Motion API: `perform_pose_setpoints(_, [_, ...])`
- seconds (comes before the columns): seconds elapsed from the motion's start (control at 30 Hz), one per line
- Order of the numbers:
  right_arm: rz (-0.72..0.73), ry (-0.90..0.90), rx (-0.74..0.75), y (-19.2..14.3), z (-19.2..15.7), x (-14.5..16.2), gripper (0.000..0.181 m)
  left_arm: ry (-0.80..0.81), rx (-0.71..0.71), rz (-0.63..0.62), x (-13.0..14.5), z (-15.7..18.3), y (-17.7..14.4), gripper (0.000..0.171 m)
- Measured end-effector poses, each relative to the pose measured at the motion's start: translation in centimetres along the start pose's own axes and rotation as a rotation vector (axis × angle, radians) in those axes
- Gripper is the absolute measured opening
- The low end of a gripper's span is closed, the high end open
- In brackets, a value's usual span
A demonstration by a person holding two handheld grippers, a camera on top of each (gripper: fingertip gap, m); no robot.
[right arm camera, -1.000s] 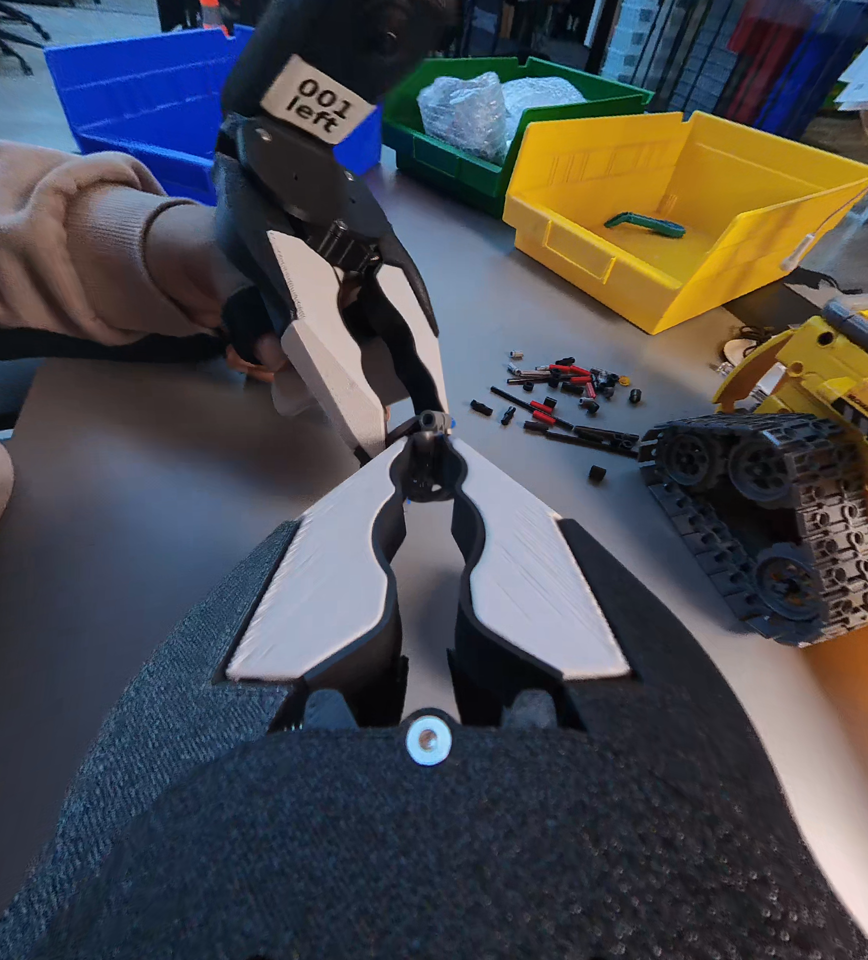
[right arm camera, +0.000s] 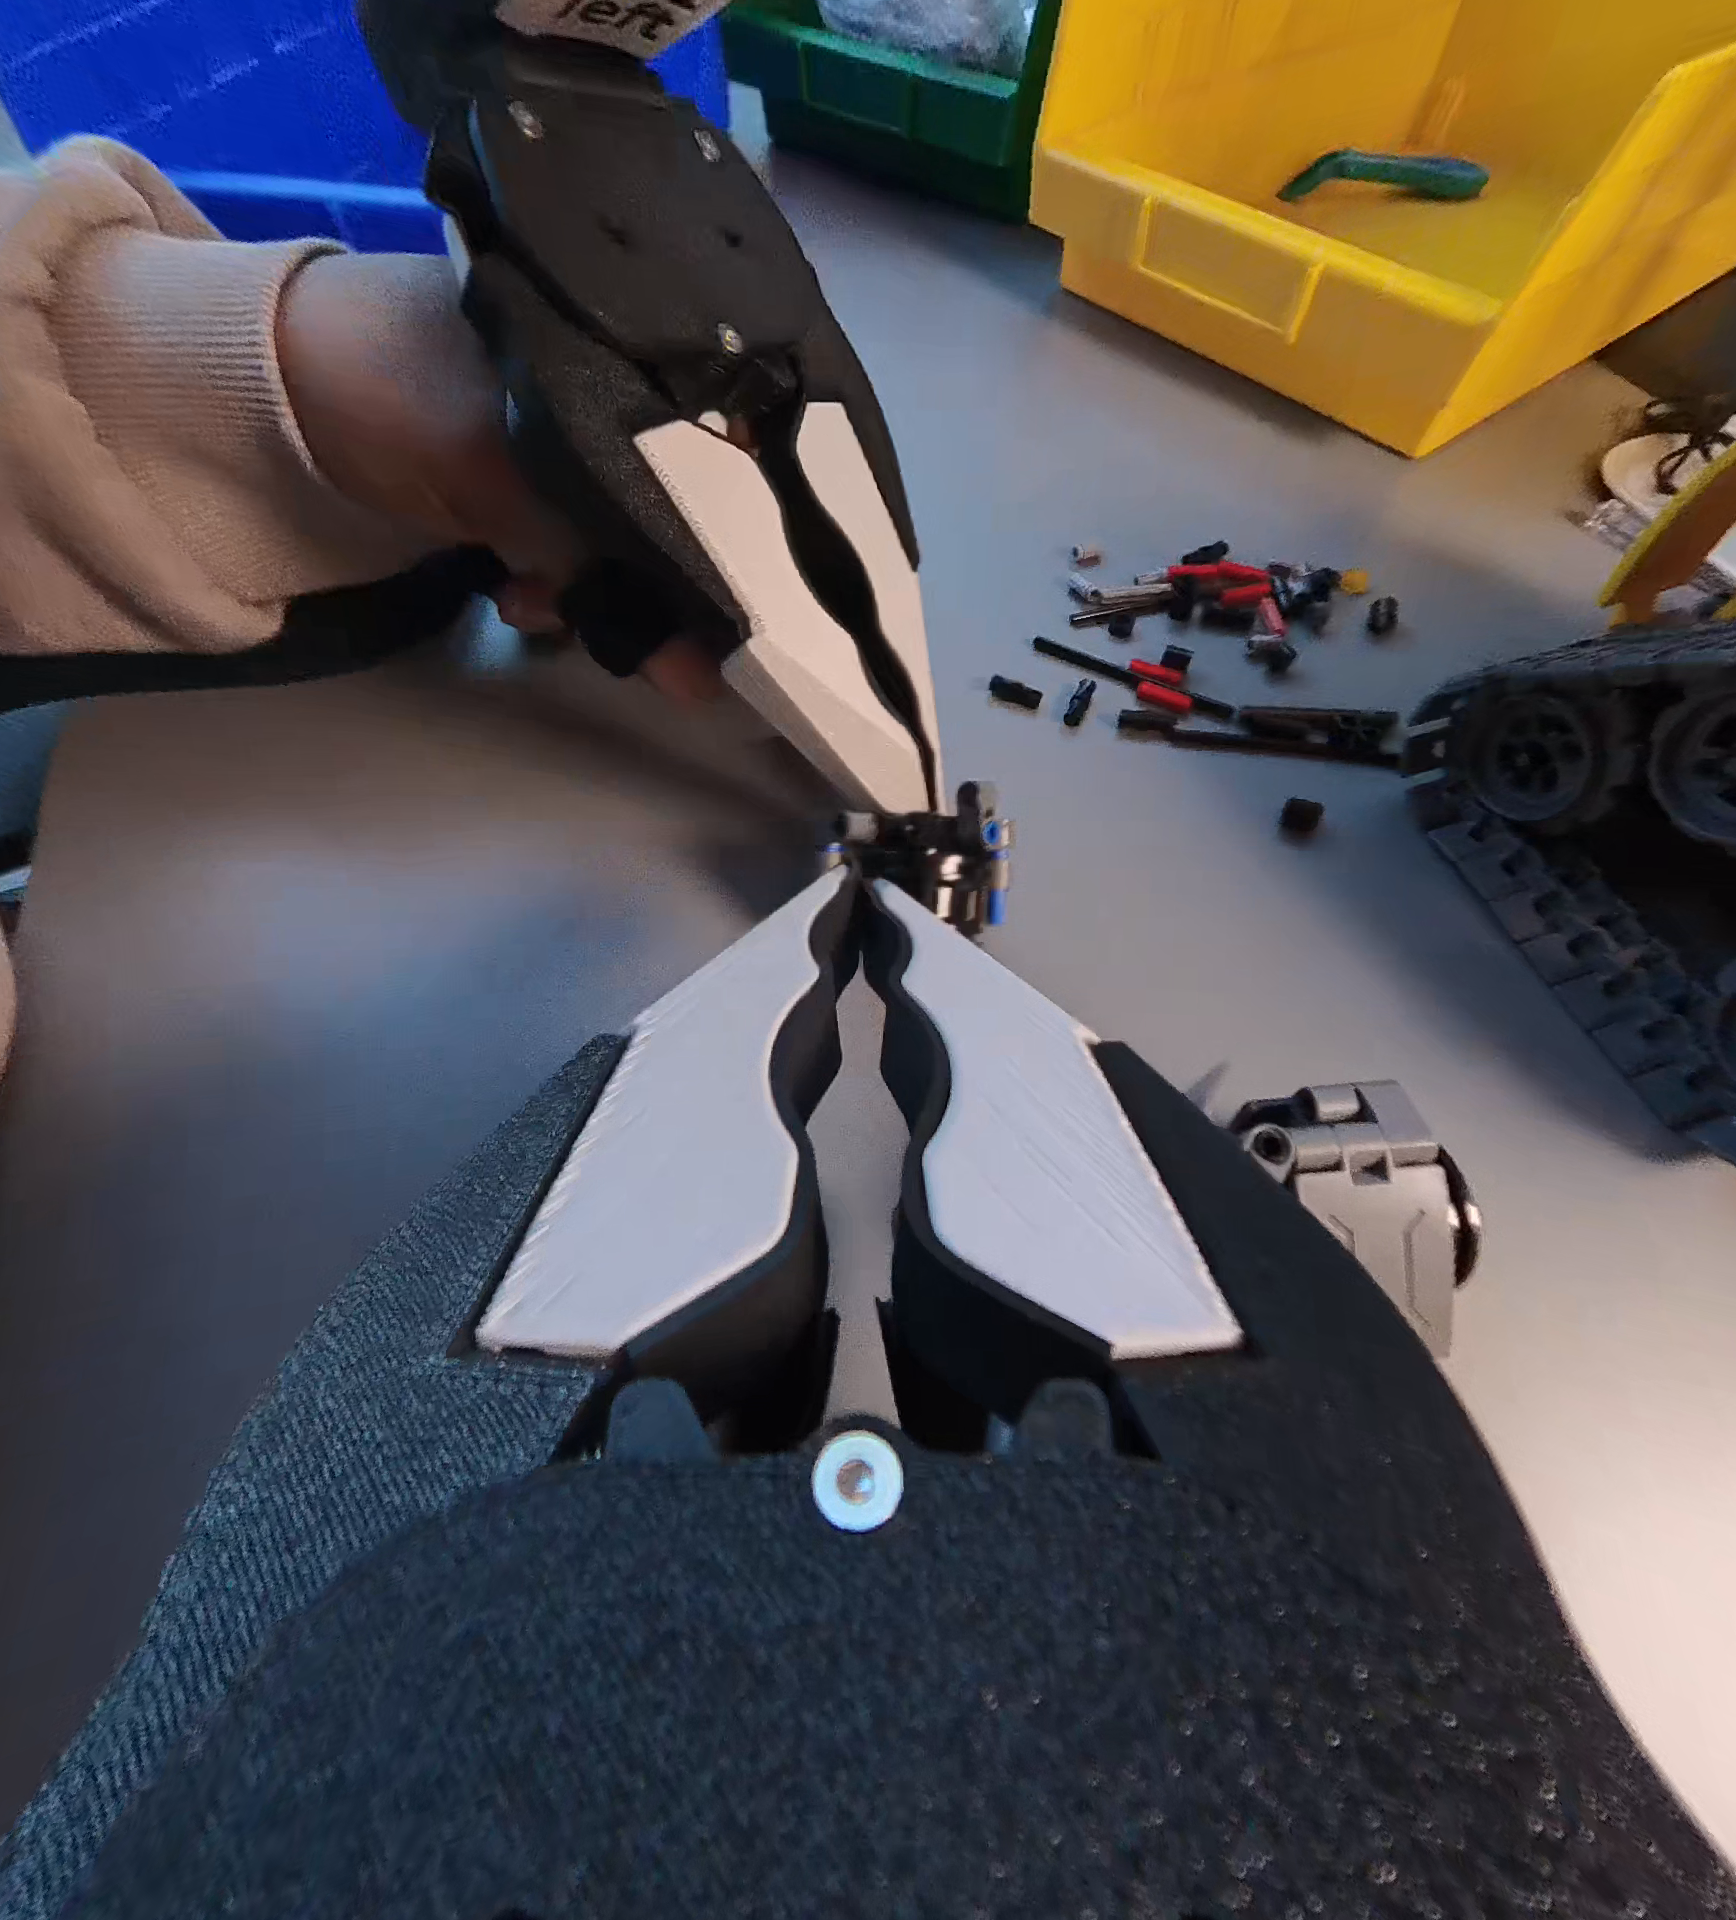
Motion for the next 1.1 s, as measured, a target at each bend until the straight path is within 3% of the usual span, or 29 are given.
perform_pose_setpoints(0.07, [-0.013, -0.126, 0.102, -0.1, 0.3, 0.2, 0.0, -0.025, 0.082, 0.016, 0.1, 0.8, 0.1, 0.001])
perform_pose_setpoints(0.2, [-0.009, 0.007, 0.066, -0.2, 1.4, 0.6, 0.0, -0.01, 0.07, 0.022, -0.2, 1.0, 0.1, 0.002])
perform_pose_setpoints(0.37, [-0.013, -0.02, 0.019, -0.1, 0.8, 0.6, 0.029, -0.033, 0.099, 0.042, -0.4, 1.0, 0.0, 0.001])
perform_pose_setpoints(0.53, [0.043, -0.241, 0.041, 0.1, -1.0, -0.1, 0.03, -0.053, 0.123, 0.033, -0.3, 1.4, 0.2, 0.001])
perform_pose_setpoints(0.73, [-0.017, -0.544, 0.101, 1.8, -1.7, 0.9, 0.028, -0.1, 0.162, 0.016, -0.4, 1.4, 0.5, 0.002])
perform_pose_setpoints(0.87, [-0.007, -0.295, 0.018, 1.3, -1.2, 0.2, 0.011, -0.186, 0.26, 0.089, -0.8, 1.4, -0.1, 0.003])
perform_pose_setpoints(1.0, [-0.015, 0.002, -0.053, 0.7, 0.4, 0.0, 0.01, -0.154, 0.347, 0.188, -1.7, 1.9, -1.6, 0.031])
perform_pose_setpoints(1.1, [0.021, 0.228, -0.124, 0.2, 1.1, -0.4, 0.01, -0.006, 0.325, 0.202, -1.8, 2.9, -2.2, 0.053])
Point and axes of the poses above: each gripper's, where its closed fingertips meet, y out along the fingers, x out of its underside, z = x × y across the jaws, the point moved 4 cm from there along -y, back along the fingers, and after that the axes turned 9 degrees about x, right-handed, at the moved point
